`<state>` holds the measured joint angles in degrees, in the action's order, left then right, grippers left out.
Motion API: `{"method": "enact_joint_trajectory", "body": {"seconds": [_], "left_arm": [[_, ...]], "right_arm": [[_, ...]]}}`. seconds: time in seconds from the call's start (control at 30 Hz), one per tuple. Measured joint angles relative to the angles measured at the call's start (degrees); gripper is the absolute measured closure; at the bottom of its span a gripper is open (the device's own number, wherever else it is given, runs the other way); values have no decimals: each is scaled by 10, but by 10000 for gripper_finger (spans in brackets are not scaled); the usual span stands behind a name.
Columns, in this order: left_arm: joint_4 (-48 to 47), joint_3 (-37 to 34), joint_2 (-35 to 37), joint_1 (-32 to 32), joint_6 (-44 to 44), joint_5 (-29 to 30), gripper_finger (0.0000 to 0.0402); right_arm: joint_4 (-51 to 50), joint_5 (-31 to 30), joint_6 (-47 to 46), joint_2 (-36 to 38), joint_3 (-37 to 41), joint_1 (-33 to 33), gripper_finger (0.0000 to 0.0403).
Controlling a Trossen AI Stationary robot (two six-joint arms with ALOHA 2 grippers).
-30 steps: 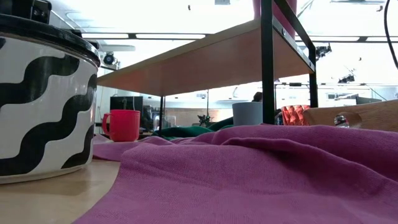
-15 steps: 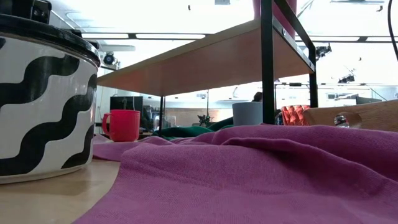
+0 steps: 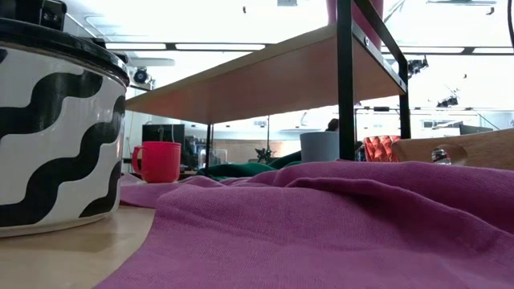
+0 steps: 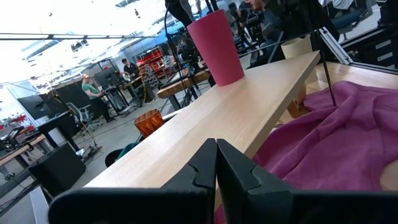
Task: Stack small to large cups/mugs on shelf
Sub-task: Put the gray cup on the shelf
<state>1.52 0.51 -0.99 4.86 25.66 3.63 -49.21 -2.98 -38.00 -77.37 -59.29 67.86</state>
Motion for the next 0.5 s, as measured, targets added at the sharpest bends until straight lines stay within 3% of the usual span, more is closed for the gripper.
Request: {"method": "enact_joint_trajectory", "body": {"seconds": [0.5], "left_arm": [[0,0,0,0,0,0,401]], "right_arm": [[1,0,6,-43,0,-1,343]]}}
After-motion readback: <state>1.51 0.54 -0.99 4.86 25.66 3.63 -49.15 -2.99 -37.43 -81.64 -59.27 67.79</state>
